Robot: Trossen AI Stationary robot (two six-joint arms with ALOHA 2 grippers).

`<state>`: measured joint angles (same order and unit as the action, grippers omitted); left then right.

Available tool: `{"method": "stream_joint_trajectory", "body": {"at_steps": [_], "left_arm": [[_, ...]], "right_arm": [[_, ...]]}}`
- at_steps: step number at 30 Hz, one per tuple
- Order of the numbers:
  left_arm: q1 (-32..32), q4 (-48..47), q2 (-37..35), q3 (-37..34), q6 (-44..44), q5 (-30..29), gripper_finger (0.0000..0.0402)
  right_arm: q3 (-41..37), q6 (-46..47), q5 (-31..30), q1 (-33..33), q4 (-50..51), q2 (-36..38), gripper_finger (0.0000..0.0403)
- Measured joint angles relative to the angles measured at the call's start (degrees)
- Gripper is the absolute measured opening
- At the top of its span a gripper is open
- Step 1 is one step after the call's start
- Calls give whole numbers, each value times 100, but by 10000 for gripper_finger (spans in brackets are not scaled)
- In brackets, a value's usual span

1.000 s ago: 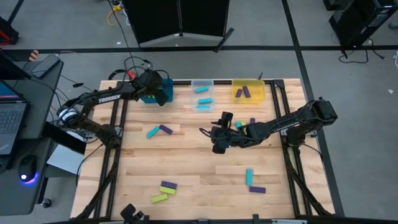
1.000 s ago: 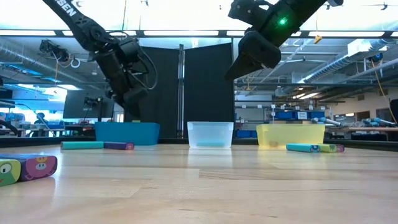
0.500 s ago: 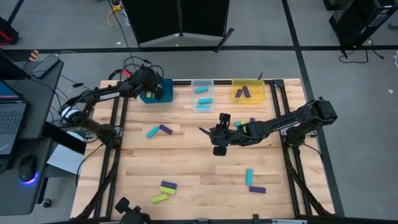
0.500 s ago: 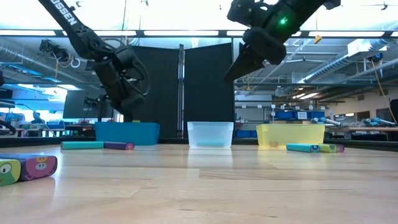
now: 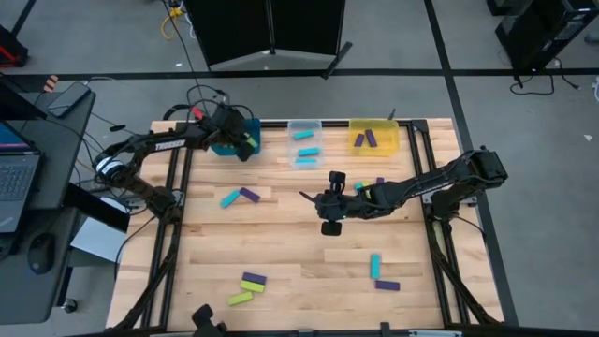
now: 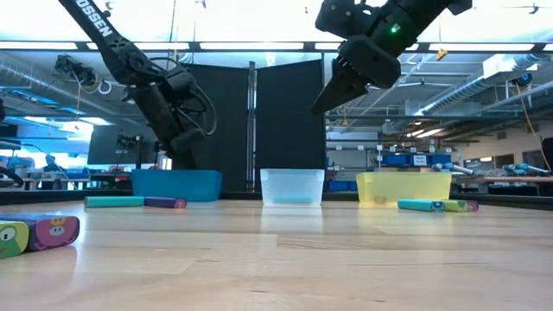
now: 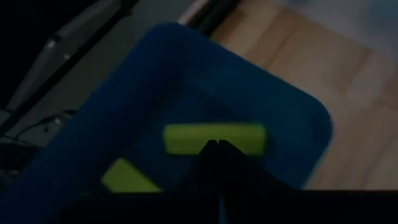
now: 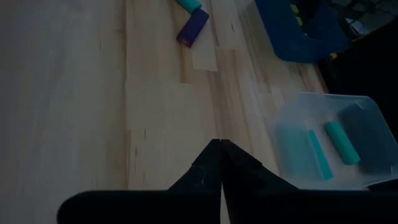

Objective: Sort blocks
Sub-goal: Put the blue block into the transparent bin

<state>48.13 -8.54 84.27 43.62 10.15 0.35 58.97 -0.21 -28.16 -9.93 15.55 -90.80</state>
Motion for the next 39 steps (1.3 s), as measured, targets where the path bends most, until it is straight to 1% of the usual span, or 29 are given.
{"method": "stream_joint_trajectory", "body": {"at_steps": [3,5,6,9,11,14,17,20,23,26,28,31,33,36,39], "left_arm": [[-171,-33,-2,-2,-35,38,4],[-287,8,-56,-8,-180,55,4],[-362,183,-122,-61,-291,72,3],[-585,1053,-442,-477,-650,318,3],[-756,1682,-647,-841,-931,534,3],[-1069,2661,-991,-1434,-1276,650,3],[-1457,3613,-1328,-1990,-1521,702,4],[-1861,4436,-1626,-2410,-1684,713,5],[-2243,5025,-1834,-2667,-1776,709,5],[-2561,5316,-1932,-2752,-1777,706,6],[-2767,5374,-1934,-2750,-1620,537,6],[-3041,5331,-1928,-2752,-1418,181,6],[-3160,5335,-1929,-2752,-1350,27,6],[-3248,5417,-1928,-2752,-1342,-37,7],[-3260,5418,-1928,-2752,-1431,-66,7]], "right_arm": [[0,0,0,0,42,0,7],[1,59,3,0,224,0,10],[1,166,11,0,377,0,14],[0,662,159,0,892,17,23],[-13,972,294,0,1077,17,20],[-181,1267,432,-43,1039,22,8],[-431,1698,567,-42,1023,22,10],[-718,2181,747,-26,844,22,17],[-851,2544,974,-55,777,22,14],[-858,2755,1060,-130,993,80,9],[-853,3002,1047,-149,1298,193,10],[-851,3679,957,-119,1956,375,24],[-851,4158,896,-39,2220,504,37],[-850,4521,1005,122,2259,666,53],[-849,4522,1054,245,2215,704,67]]}}
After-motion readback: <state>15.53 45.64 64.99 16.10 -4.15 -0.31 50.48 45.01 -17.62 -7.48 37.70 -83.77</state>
